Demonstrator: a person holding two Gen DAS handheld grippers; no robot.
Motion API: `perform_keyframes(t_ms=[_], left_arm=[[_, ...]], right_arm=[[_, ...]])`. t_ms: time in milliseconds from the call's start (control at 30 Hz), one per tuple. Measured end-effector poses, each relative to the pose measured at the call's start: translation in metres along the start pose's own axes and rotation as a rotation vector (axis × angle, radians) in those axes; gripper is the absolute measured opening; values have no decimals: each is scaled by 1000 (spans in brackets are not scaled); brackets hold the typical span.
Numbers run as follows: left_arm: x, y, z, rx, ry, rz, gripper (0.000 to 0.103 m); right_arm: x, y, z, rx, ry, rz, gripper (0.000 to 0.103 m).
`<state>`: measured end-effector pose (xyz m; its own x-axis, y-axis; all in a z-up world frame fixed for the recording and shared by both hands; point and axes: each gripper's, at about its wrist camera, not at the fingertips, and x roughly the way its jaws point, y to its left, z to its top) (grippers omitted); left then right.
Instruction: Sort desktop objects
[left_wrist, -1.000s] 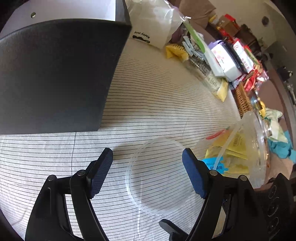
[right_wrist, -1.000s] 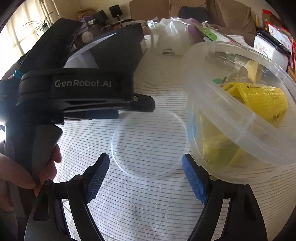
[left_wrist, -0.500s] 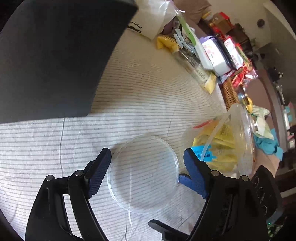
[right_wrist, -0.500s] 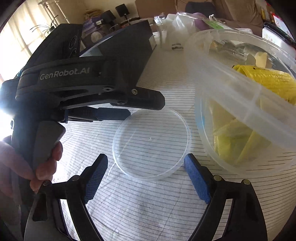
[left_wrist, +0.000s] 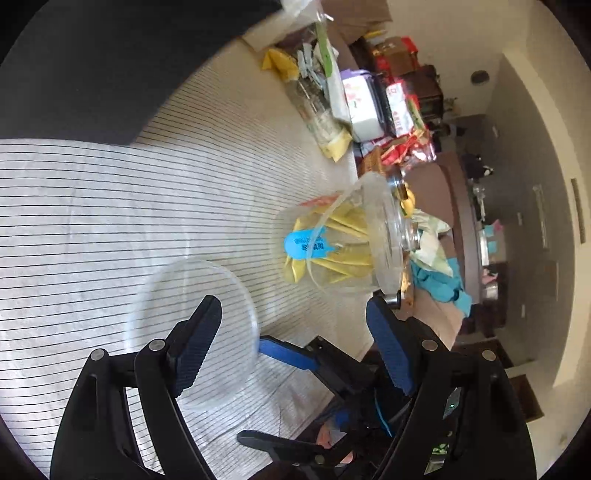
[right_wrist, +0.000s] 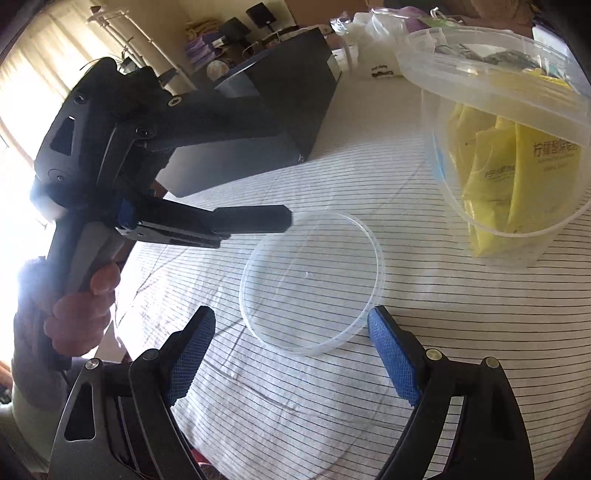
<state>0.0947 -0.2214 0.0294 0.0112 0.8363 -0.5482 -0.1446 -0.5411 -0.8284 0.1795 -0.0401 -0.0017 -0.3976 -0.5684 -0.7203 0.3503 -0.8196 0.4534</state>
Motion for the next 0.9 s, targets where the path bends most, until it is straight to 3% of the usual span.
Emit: perform_keyframes(t_ms=[100, 200, 233, 400, 467, 500, 533, 667, 767, 900], left_arm=[[-2, -5, -1, 32, -24, 95, 78], [-21, 2, 2, 63, -99, 275, 79], [-25, 10, 2, 39, -106, 299, 79], [-16, 27, -4, -19, -59, 250, 80], [-14, 26, -6, -26, -47, 227, 81], [-14, 26, -6, -30, -50, 222, 82], [-14, 26, -5, -33, -47, 213, 82], [-10, 26, -2, -56, -41, 164, 89], [-7, 29, -2, -82, -33, 124, 89], [-2, 26, -2, -72, -26, 133, 89]], right_arm=[[-6, 12, -6, -14, -15, -49, 87], [-20, 11, -7, -32, -73, -76, 87], [-22, 12, -5, -43, -88, -69, 87], [-9, 30, -3, -100, -90, 14, 87], [8, 25, -8, -77, -28, 8, 88], [5, 19, -13, -88, -63, 3, 87], [8, 17, -14, -83, -46, -33, 87], [5, 8, -11, -43, -37, -2, 87], [0, 10, -11, -64, -34, -36, 87], [-18, 18, -3, -102, -116, -57, 87]])
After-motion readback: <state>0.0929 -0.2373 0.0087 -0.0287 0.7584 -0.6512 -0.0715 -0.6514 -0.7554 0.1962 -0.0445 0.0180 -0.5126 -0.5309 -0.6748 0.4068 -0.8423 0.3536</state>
